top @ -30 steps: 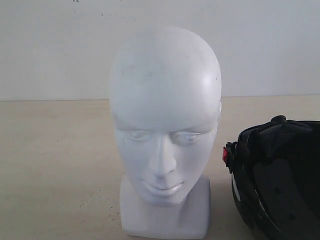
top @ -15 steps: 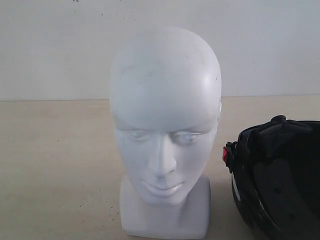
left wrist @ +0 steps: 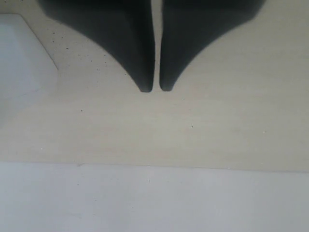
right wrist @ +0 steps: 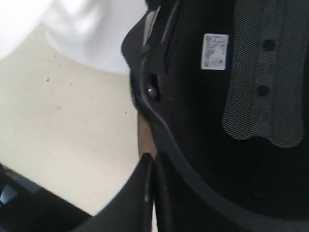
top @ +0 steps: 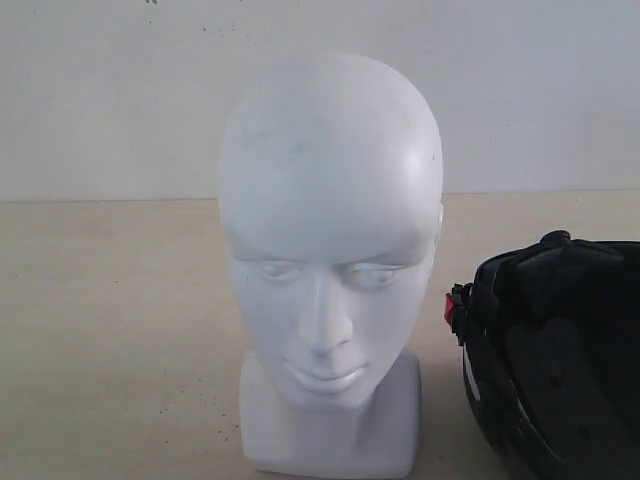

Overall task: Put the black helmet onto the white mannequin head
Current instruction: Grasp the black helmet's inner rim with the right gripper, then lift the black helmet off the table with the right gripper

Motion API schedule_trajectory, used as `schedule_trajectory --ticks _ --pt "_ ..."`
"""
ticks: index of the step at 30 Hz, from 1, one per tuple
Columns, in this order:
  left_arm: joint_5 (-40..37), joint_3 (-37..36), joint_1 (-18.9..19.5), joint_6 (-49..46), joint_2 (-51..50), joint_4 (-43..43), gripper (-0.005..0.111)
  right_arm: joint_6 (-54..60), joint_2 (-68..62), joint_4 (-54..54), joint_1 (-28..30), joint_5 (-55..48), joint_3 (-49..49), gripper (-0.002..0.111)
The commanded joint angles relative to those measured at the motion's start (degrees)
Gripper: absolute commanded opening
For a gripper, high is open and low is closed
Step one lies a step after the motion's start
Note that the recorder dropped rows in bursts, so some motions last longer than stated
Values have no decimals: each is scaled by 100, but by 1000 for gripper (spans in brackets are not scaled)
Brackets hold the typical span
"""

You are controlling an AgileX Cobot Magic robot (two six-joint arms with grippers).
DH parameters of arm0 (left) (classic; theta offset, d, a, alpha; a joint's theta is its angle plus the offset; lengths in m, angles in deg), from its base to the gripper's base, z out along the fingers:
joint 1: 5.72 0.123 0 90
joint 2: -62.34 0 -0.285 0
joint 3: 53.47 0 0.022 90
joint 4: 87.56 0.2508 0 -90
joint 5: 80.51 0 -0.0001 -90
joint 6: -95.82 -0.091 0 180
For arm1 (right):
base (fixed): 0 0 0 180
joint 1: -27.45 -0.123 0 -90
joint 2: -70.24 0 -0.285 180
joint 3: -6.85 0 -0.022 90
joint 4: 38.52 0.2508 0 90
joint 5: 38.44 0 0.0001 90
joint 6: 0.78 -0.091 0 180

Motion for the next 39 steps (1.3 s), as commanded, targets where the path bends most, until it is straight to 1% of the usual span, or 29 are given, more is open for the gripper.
schedule_trajectory --ticks 1,2,4,7,9,11,13,15,17,18,19,20,22,25,30,33,35,39 --pt "-8 -15 -30 -24 10 20 4 -356 -317 -499 -1041 277 -44 0" --pt "-8 -15 -30 -24 10 20 4 -692 -388 -840 -1417 362 -44 0" --pt "-8 -15 -30 -24 10 20 4 -1182 -508 -1377 -1981 378 -44 0" --pt "-8 -15 -30 -24 10 20 4 -2452 -739 -2492 -2778 474 -44 0" --pt "-8 -15 -30 -24 10 20 4 -3230 -864 -3016 -3109 695 -44 0" --pt "-8 -15 -30 -24 10 20 4 -3414 -973 -3218 -3314 929 -44 0" --pt "-8 -15 -30 -24 10 20 4 -3476 -1078 -3123 -3361 1092 -44 0" --pt "-8 -15 -30 -24 10 20 4 -3765 -1191 -3034 -3361 1188 -44 1" --pt "-8 -15 -30 -24 10 20 4 -3943 -1309 -3022 -3361 1200 -44 8" --pt "-8 -15 -30 -24 10 20 4 -3943 -1409 -3022 -3361 1230 -44 21" --pt "-8 -15 -30 -24 10 20 4 -3943 -1468 -3022 -3361 1255 -44 30" --pt "-8 -15 -30 -24 10 20 4 -3980 -1569 -3010 -3361 1327 -44 47" --pt "-8 -15 -30 -24 10 20 4 -4030 -1687 -3010 -3361 1551 -44 62" --pt "-8 -15 -30 -24 10 20 4 -4030 -1811 -3010 -3361 1910 -44 64" --pt "-8 -15 -30 -24 10 20 4 -4088 -2016 -3188 -3361 1968 -44 64" --pt "-8 -15 -30 -24 10 20 4 -4648 -2053 -3679 -3361 2118 -44 64" --pt "-8 -15 -30 -24 10 20 4 -4816 -2053 -3895 -3361 2152 -44 64" --pt "-8 -15 -30 -24 10 20 4 -4917 -2053 -3921 -3361 2152 -4 64"
